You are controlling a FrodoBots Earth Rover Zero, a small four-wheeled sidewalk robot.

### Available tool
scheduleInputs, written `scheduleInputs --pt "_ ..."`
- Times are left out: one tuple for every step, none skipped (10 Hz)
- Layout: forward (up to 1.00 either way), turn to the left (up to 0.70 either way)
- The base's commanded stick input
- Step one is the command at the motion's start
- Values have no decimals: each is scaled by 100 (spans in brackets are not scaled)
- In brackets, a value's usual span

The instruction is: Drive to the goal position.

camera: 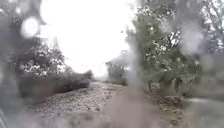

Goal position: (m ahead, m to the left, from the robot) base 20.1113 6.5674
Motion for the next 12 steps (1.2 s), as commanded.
scheduleInputs --pt "70 0" --pt "70 0" --pt "70 0" --pt "70 0" --pt "70 0" --pt "70 0" --pt "70 0" --pt "70 0" --pt "70 0" --pt "70 0" --pt "70 0" --pt "70 0"
